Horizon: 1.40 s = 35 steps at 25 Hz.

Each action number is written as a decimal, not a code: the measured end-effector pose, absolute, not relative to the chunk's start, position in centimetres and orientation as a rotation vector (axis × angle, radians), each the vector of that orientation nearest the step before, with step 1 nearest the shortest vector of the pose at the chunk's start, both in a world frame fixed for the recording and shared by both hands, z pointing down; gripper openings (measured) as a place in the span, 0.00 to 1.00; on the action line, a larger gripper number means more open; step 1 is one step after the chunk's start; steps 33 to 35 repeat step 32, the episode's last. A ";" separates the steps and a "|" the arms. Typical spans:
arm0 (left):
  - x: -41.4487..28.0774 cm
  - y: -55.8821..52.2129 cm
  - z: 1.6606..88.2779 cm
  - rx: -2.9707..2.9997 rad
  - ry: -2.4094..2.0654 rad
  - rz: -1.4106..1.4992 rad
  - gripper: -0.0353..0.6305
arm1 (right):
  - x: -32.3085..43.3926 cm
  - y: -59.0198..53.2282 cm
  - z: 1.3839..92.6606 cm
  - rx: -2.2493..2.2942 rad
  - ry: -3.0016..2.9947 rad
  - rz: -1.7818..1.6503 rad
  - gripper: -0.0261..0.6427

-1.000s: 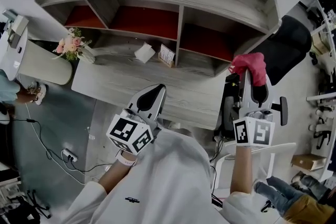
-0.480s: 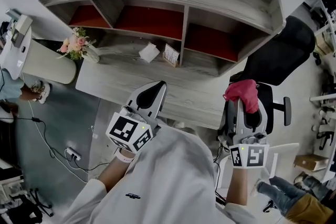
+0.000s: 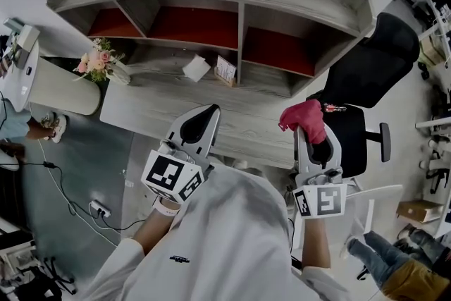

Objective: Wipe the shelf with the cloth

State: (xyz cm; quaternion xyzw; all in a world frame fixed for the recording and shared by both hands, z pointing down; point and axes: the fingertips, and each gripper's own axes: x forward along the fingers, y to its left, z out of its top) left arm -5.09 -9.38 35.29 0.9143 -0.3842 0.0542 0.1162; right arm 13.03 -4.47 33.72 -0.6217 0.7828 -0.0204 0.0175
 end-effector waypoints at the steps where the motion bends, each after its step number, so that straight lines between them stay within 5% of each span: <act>1: -5.1 -9.3 35.3 2.678 -1.127 0.157 0.06 | 12.9 -4.5 33.8 -1.924 2.438 -0.059 0.23; 35: -4.6 -8.6 35.8 2.654 -1.148 0.161 0.06 | 13.5 -3.3 35.0 -1.906 2.420 -0.105 0.23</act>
